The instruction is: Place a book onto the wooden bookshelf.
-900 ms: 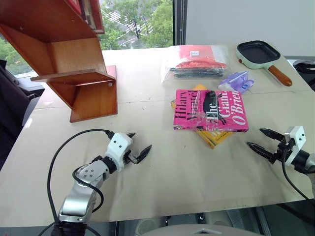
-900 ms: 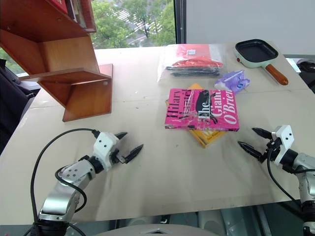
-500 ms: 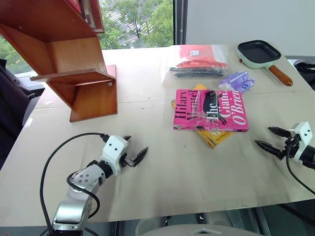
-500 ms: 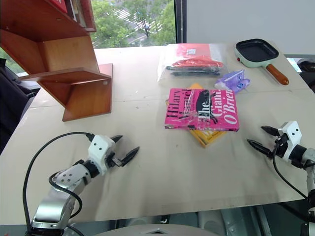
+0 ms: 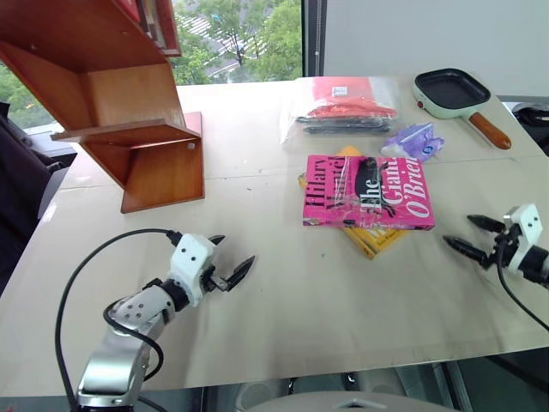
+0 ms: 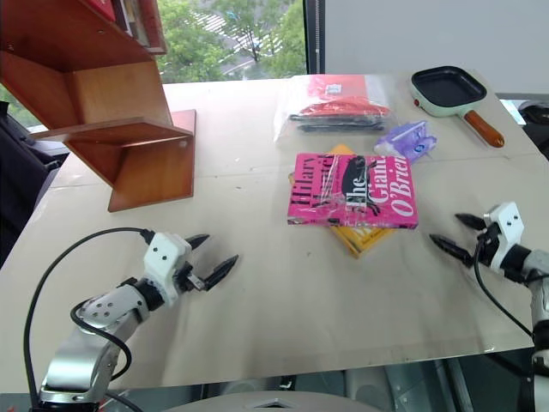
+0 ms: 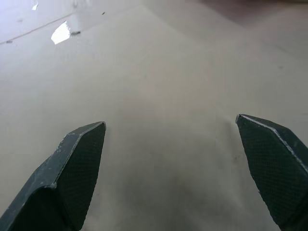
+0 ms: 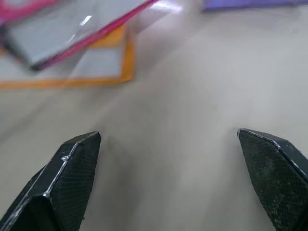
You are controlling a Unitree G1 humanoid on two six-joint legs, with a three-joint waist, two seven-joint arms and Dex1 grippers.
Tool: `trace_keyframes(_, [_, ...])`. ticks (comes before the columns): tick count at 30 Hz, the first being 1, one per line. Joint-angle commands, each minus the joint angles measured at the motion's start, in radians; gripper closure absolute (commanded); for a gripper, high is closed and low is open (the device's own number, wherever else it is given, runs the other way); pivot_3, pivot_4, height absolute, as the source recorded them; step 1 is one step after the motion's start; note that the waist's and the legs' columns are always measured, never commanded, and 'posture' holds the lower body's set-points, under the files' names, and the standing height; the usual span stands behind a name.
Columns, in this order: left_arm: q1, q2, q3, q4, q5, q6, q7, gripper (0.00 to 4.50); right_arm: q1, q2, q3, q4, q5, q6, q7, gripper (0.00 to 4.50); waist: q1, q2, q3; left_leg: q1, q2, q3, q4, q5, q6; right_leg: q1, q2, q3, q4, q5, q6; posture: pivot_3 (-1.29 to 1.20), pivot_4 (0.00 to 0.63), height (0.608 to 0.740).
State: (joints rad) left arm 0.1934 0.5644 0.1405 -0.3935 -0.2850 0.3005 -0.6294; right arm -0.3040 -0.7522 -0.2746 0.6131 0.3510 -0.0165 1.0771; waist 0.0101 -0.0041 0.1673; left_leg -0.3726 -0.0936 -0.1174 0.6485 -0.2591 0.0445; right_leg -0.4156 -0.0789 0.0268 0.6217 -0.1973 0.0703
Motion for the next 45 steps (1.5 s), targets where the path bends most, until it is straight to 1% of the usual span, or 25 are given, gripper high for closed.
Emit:
trace_keyframes(1, [-0.011,0.042,0.059,-0.084,-0.062,-0.012,-0.052,0.00,-0.098,-0.019,-0.012,0.038,-0.025,-0.019,-0.054,0.25,-0.001,0.000,0.000,0.000,0.000,0.000,0.000,0.000,0.000,0.000,0.000,0.000,0.000,0.000,0.000,0.00,0.150,0.740])
trace_keyframes(3, [-0.027,0.061,0.092,-0.118,-0.116,0.002,-0.079,0.00,-0.159,-0.012,-0.002,0.070,-0.048,-0.051,-0.080,0.81,-0.001,0.000,0.001,0.000,0.000,0.000,0.000,0.000,0.000,0.000,0.000,-0.001,0.000,0.000,0.000,0.00,0.150,0.740])
trace_keyframes(5, [-0.064,0.094,0.126,-0.144,-0.190,0.055,-0.107,0.00,-0.221,-0.004,0.018,0.105,-0.077,-0.079,-0.093,1.98,0.001,0.000,0.001,-0.002,0.000,0.000,0.000,0.000,0.000,-0.002,0.000,-0.001,0.000,0.000,0.000,0.00,0.150,0.740])
trace_keyframes(6, [-0.088,0.121,0.137,-0.155,-0.212,0.072,-0.127,0.00,-0.257,0.003,0.033,0.126,-0.093,-0.091,-0.097,2.33,0.000,-0.001,0.001,-0.003,0.000,-0.001,0.000,0.000,0.000,-0.003,0.000,-0.001,0.000,0.000,-0.001,0.00,0.150,0.740])
trace_keyframes(7, [-0.111,0.145,0.146,-0.165,-0.242,0.092,-0.146,0.00,-0.292,0.012,0.048,0.148,-0.108,-0.101,-0.103,2.85,0.000,-0.001,0.001,-0.004,0.000,-0.001,0.000,0.000,0.000,-0.003,0.000,-0.002,0.000,0.000,-0.001,0.00,0.150,0.740])
trace_keyframes(8, [-0.133,0.171,0.155,-0.178,-0.266,0.104,-0.166,0.00,-0.326,0.023,0.061,0.173,-0.121,-0.114,-0.105,3.48,0.000,-0.001,0.001,-0.005,0.000,-0.001,0.000,0.000,0.000,-0.005,0.001,-0.002,0.000,0.000,-0.001,0.00,0.150,0.740])
trace_keyframes(9, [-0.152,0.193,0.161,-0.185,-0.288,0.120,-0.180,0.00,-0.355,0.033,0.072,0.195,-0.130,-0.121,-0.105,3.77,-0.001,-0.001,0.001,-0.006,0.000,-0.001,0.001,0.000,0.000,-0.005,0.001,-0.002,0.000,0.001,-0.001,0.00,0.150,0.740])
trace_keyframes(10, [-0.173,0.212,0.171,-0.194,-0.321,0.144,-0.191,0.00,-0.387,0.043,0.085,0.223,-0.144,-0.132,-0.110,4.39,-0.002,-0.001,0.001,-0.006,0.000,-0.001,0.001,0.001,-0.002,-0.005,0.001,-0.002,0.000,0.001,-0.001,0.00,0.150,0.740])
trace_keyframes(12, [-0.206,0.249,0.189,-0.214,-0.387,0.192,-0.207,0.00,-0.454,0.062,0.113,0.288,-0.182,-0.165,-0.131,4.39,-0.006,-0.001,0.002,-0.007,0.000,0.000,0.001,0.003,-0.005,-0.007,0.001,-0.001,0.000,0.001,-0.001,0.00,0.150,0.740])
trace_keyframes(15, [-0.244,0.305,0.209,-0.230,-0.451,0.249,-0.228,0.00,-0.558,0.089,0.141,0.401,-0.234,-0.205,-0.189,4.39,-0.020,-0.001,0.002,-0.008,0.000,0.000,0.001,0.003,-0.005,-0.008,0.002,-0.001,0.000,0.001,-0.001,0.00,0.150,0.740])
trace_keyframes(17, [-0.256,0.334,0.226,-0.234,-0.477,0.274,-0.234,0.00,-0.611,0.101,0.156,0.463,-0.262,-0.228,-0.220,4.39,-0.022,-0.001,0.002,-0.008,-0.001,0.000,0.000,0.003,-0.005,-0.008,0.003,0.000,0.000,0.001,-0.001,0.00,0.150,0.740])
trace_keyframes(22, [-0.267,0.372,0.261,-0.238,-0.511,0.312,-0.231,0.00,-0.709,0.125,0.190,0.574,-0.322,-0.252,-0.270,4.39,-0.026,-0.001,0.002,-0.008,0.000,0.000,-0.002,0.003,-0.006,-0.010,0.005,0.000,0.000,0.001,-0.001,0.00,0.150,0.740])
trace_keyframes(33, [-0.268,0.366,0.252,-0.275,-0.514,0.337,-0.188,0.00,-0.822,0.181,0.218,0.643,-0.385,-0.237,-0.280,4.39,-0.032,-0.001,0.003,-0.009,0.000,0.002,-0.002,0.003,-0.006,-0.012,0.006,0.003,0.001,0.001,-0.001,0.00,0.150,0.740])
trace_keyframes(39, [-0.228,0.356,0.258,-0.299,-0.503,0.337,-0.173,0.00,-0.843,0.205,0.199,0.659,-0.370,-0.192,-0.271,4.39,-0.036,-0.001,0.003,-0.010,0.000,0.003,-0.002,0.003,-0.006,-0.013,0.006,0.004,0.001,0.001,-0.001,0.00,0.150,0.740])
trace_keyframes(45, [-0.230,0.352,0.250,-0.296,-0.500,0.328,-0.167,0.00,-0.863,0.217,0.203,0.667,-0.379,-0.163,-0.281,4.39,-0.044,-0.001,0.003,-0.010,0.000,0.003,-0.002,0.003,-0.006,-0.014,0.006,0.004,0.002,0.001,-0.001,0.00,0.150,0.740])
